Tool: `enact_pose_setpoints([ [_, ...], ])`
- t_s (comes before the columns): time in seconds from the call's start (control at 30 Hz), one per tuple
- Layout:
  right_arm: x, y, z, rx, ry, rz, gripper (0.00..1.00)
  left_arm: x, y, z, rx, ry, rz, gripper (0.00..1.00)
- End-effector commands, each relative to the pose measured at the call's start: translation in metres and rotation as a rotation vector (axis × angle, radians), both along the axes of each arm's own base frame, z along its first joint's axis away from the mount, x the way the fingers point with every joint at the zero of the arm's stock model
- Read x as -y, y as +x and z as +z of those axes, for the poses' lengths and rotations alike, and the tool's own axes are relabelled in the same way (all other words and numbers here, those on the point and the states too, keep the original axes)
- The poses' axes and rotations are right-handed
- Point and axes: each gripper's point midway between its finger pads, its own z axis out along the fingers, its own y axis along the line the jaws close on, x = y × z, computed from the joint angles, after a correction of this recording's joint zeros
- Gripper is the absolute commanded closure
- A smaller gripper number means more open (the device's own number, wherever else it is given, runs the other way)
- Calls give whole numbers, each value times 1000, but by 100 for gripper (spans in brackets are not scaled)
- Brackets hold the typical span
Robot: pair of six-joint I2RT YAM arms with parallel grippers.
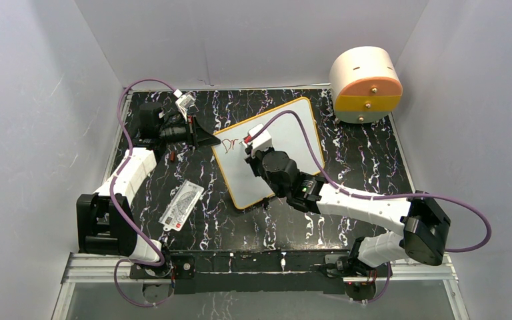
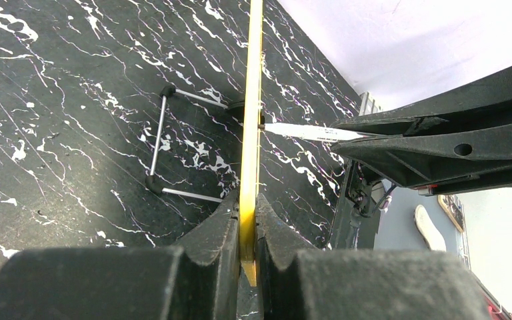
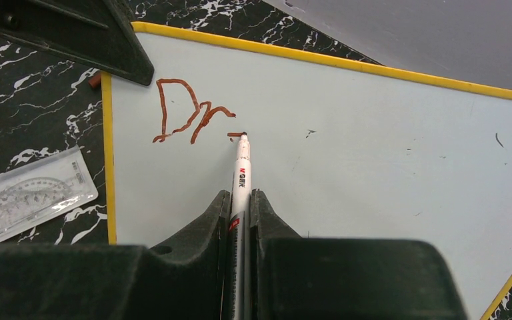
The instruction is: Write a sentence on the whiteboard
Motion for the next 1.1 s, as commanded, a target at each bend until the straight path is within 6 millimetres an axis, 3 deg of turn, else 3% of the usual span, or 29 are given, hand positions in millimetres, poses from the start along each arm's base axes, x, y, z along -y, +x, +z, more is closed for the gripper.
enact_pose_setpoints([
  [0.0,7,11,16,27,46,-58,100,2,-8,-11,-45,3,-20,100],
  [0.53,-2,18,26,60,73,-41,100,4,-9,-12,-50,2,-27,100],
  [1.07,-13,7,23,28,68,52,100,3,-8,-12,-48,3,-24,100],
])
